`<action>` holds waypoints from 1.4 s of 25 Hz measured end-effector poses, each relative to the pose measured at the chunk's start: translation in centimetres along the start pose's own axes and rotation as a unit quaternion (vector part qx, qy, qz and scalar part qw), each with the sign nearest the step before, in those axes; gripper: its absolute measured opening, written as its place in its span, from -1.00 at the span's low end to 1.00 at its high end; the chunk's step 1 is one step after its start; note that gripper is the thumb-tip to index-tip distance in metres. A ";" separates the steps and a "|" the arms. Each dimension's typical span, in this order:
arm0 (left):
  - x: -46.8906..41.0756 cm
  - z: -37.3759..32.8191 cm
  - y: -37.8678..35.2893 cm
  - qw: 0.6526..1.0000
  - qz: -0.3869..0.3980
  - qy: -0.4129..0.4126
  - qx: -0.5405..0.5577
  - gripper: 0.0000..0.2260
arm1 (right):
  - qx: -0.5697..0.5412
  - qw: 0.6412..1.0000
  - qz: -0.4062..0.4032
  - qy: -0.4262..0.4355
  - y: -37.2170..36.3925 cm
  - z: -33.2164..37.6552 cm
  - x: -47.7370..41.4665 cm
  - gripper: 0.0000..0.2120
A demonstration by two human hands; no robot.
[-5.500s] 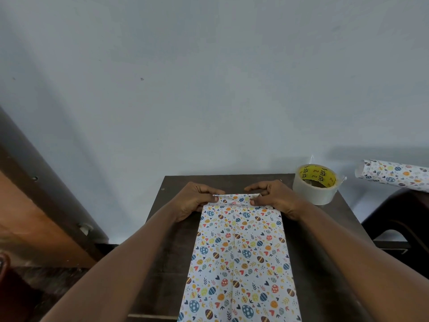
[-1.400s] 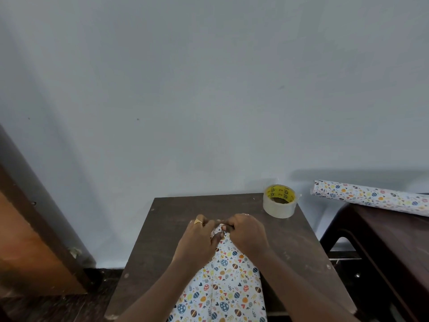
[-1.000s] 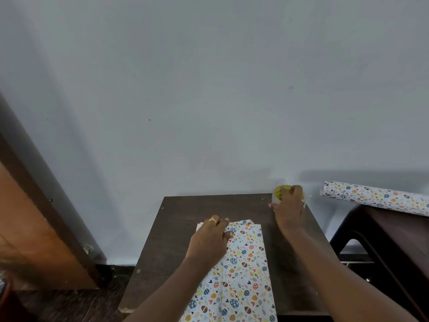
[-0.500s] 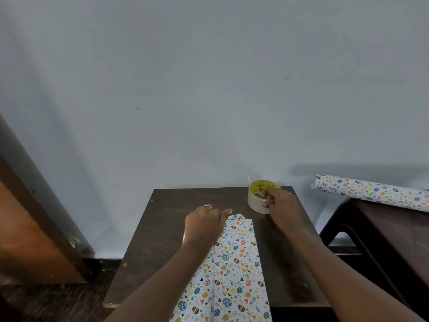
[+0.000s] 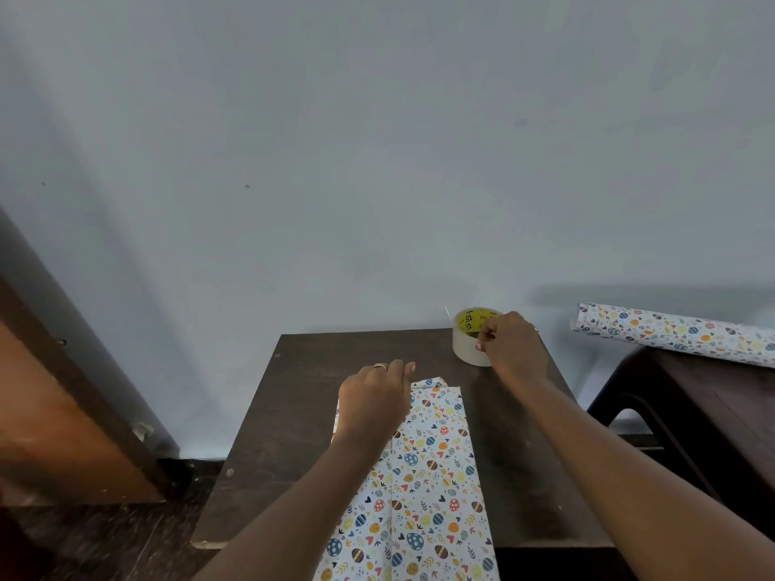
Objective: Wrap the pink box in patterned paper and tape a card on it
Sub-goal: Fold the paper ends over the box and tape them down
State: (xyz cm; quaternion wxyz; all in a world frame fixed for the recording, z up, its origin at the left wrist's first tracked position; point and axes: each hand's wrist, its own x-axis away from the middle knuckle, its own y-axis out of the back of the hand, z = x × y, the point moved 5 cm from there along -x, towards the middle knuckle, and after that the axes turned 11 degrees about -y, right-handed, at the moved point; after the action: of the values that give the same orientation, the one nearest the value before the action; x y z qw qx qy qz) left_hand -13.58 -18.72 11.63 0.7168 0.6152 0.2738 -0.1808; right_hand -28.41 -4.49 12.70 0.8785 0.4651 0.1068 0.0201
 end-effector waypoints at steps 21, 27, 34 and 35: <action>0.0 -0.1 0.1 1.000 0.018 0.004 0.011 -0.72 | 0.190 0.974 0.020 0.123 -0.2 0.9 1.1 -0.71; 0.0 -0.2 0.1 0.999 0.032 0.001 0.015 -0.72 | 0.167 0.973 0.102 0.120 0.1 0.5 0.9 -0.76; 0.0 -0.3 0.4 0.997 0.061 0.001 0.041 -0.72 | 0.174 0.932 0.295 0.120 -0.2 1.0 0.5 -0.87; -0.1 -0.3 0.4 0.997 0.060 0.011 0.047 -0.74 | 0.150 0.937 0.297 0.110 0.2 1.1 0.2 -0.90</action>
State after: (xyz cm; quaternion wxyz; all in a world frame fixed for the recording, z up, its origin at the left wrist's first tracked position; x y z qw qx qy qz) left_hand -13.47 -18.34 11.95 0.6936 0.6655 0.2355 -0.1433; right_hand -28.03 -5.21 13.45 0.7352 0.5971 0.0619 0.3147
